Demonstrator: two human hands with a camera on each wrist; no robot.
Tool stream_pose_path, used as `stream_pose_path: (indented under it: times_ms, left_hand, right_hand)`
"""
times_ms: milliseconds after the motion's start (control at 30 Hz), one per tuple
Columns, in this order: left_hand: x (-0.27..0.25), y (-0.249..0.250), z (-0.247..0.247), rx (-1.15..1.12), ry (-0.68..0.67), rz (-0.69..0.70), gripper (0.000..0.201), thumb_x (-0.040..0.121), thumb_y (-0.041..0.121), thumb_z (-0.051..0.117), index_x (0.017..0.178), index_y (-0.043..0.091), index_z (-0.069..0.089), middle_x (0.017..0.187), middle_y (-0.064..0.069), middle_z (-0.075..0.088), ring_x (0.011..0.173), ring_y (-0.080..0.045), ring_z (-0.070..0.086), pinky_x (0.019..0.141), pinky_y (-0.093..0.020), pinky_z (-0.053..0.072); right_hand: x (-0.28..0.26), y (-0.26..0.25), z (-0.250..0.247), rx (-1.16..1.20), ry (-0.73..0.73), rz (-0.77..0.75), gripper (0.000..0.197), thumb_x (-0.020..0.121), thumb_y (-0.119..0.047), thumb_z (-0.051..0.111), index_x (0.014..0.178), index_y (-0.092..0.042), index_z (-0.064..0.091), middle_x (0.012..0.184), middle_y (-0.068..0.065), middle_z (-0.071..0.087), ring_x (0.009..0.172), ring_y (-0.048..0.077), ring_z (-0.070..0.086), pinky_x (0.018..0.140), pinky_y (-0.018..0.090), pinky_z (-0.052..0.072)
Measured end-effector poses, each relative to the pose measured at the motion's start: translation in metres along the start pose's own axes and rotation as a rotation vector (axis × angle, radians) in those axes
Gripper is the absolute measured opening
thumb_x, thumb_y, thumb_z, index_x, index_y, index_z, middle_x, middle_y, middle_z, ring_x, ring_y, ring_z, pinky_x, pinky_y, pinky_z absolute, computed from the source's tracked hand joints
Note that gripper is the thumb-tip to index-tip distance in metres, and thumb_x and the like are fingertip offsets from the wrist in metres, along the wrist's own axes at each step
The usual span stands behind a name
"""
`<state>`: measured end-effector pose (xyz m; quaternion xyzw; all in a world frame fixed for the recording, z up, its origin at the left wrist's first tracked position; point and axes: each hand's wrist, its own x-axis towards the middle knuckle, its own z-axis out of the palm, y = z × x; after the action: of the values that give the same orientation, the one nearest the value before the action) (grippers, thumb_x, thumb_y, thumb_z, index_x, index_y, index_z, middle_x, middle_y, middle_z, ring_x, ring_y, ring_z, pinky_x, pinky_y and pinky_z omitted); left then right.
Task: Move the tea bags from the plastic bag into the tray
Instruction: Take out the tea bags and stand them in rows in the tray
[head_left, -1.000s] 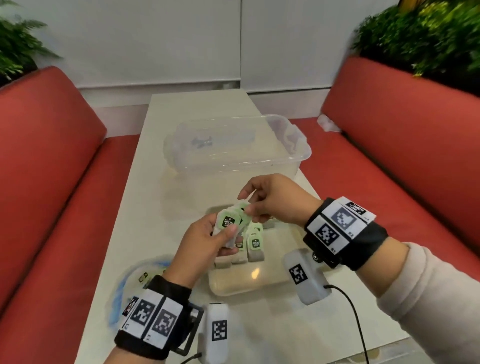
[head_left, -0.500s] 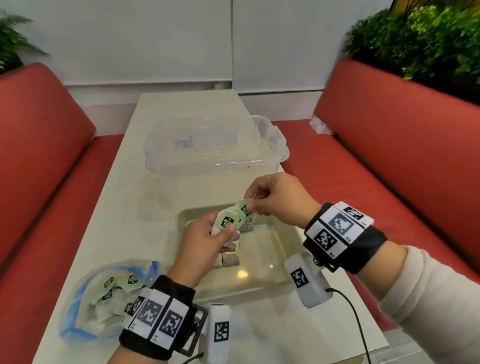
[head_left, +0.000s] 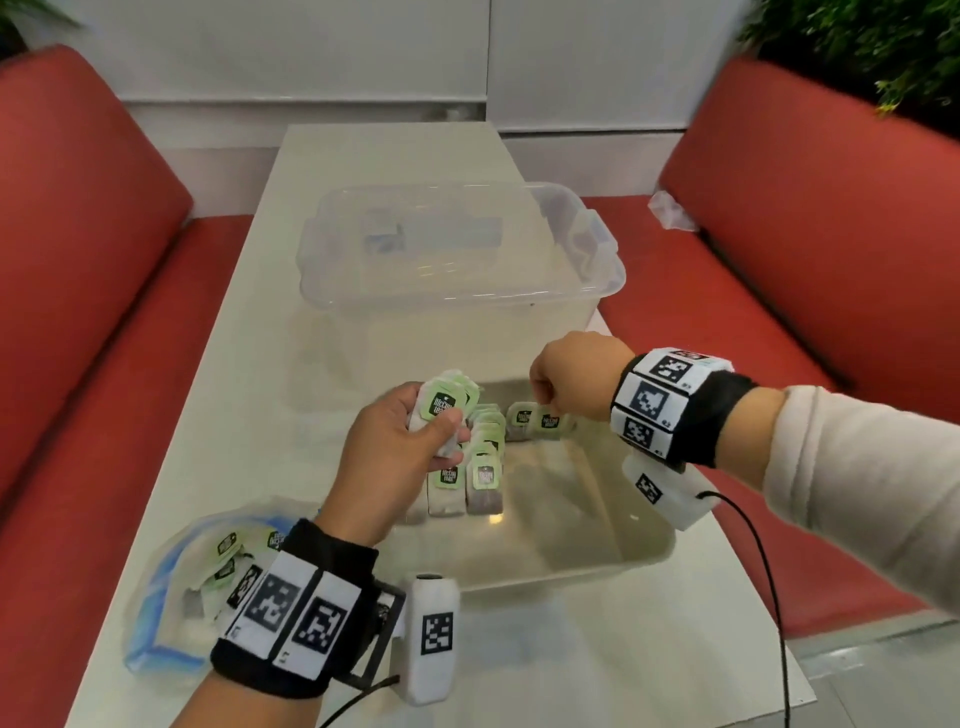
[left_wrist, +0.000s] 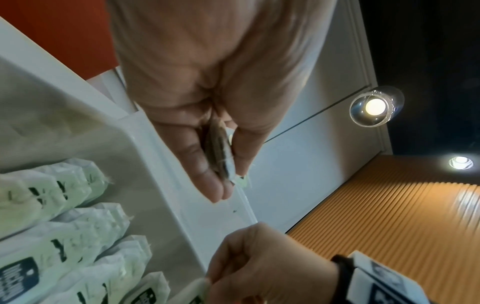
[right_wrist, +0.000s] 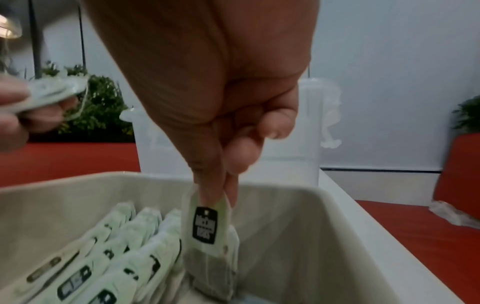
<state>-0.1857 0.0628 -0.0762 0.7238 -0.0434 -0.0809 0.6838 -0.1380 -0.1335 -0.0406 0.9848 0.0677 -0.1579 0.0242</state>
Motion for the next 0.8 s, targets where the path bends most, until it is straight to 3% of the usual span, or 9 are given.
stream_pose_path:
  times_ms: [233, 533, 800]
  left_hand:
    - [0.004, 0.004, -0.006, -0.028, -0.020, -0.048, 0.010, 0.089, 0.011, 0.060, 0.094, 0.019, 0.065, 0.086, -0.003, 0.071, 0.080, -0.011, 0.071, 0.070, -0.028, 0.059]
    - [0.004, 0.003, -0.008, -0.045, -0.021, -0.063, 0.011, 0.089, 0.009, 0.060, 0.093, 0.019, 0.064, 0.086, -0.004, 0.070, 0.077, -0.010, 0.071, 0.068, -0.027, 0.059]
    - [0.001, 0.002, -0.010, -0.060, -0.013, -0.058, 0.013, 0.089, 0.009, 0.060, 0.092, 0.021, 0.065, 0.084, -0.002, 0.070, 0.077, -0.010, 0.071, 0.067, -0.026, 0.059]
  right_hand:
    - [0.021, -0.016, 0.015, -0.170, -0.050, -0.032, 0.019, 0.086, -0.014, 0.051, 0.095, -0.017, 0.068, 0.093, 0.005, 0.066, 0.075, 0.025, 0.056, 0.064, 0.028, 0.043]
    - [0.032, -0.028, 0.015, -0.331, -0.109, -0.052, 0.013, 0.089, -0.016, 0.054, 0.093, -0.010, 0.064, 0.063, 0.000, 0.043, 0.069, 0.024, 0.050, 0.062, 0.028, 0.040]
    - [0.030, -0.038, 0.016, -0.441, -0.126, -0.096, 0.008, 0.087, -0.006, 0.052, 0.084, -0.012, 0.056, 0.076, 0.003, 0.050, 0.073, 0.024, 0.050, 0.065, 0.029, 0.042]
